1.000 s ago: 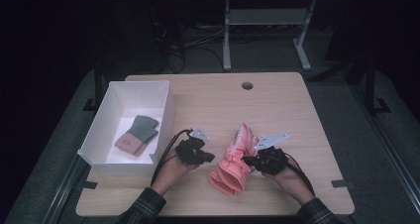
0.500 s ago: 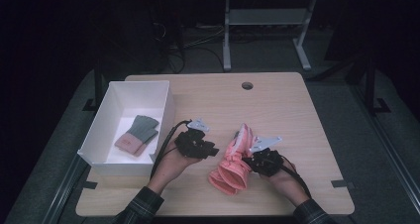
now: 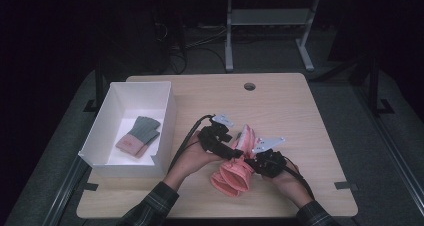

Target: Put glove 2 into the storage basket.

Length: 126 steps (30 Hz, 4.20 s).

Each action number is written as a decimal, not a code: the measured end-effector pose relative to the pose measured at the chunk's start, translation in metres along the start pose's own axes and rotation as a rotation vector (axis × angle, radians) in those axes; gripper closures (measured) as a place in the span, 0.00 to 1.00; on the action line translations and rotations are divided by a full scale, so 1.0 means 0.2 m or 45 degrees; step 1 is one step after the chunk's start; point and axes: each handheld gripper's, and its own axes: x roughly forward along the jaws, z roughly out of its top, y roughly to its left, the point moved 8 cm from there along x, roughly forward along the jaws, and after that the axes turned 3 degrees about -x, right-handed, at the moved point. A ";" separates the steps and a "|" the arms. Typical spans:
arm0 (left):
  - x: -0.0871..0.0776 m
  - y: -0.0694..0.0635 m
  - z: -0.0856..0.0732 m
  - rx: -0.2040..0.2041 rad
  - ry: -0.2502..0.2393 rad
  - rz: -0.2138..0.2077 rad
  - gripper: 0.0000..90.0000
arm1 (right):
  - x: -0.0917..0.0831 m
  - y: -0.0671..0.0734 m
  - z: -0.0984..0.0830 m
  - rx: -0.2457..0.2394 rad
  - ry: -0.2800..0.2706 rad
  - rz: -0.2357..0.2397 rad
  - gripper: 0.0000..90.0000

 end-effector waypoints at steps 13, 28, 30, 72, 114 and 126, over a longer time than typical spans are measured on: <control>0.16 0.07 -0.10 -0.075 0.101 -0.027 0.22 | 0.00 0.00 -0.01 0.006 -0.001 0.011 1.00; 0.23 0.10 -0.18 -0.177 0.182 -0.130 0.17 | 0.01 0.00 -0.01 -0.011 -0.005 0.004 1.00; 0.24 0.10 -0.18 -0.189 0.187 -0.143 0.17 | 0.01 0.00 -0.01 -0.006 -0.010 0.010 1.00; 0.15 0.04 -0.13 -0.263 0.141 -0.307 0.67 | -0.31 -0.10 -0.07 0.126 -0.176 -0.019 0.59; -0.59 0.14 0.16 -0.284 0.008 -0.103 0.66 | -0.30 -0.26 -0.36 0.246 -0.107 -0.224 0.12; -0.81 0.23 0.19 -0.316 -0.060 -0.019 0.66 | -0.30 -0.27 -0.36 0.244 -0.122 -0.237 0.12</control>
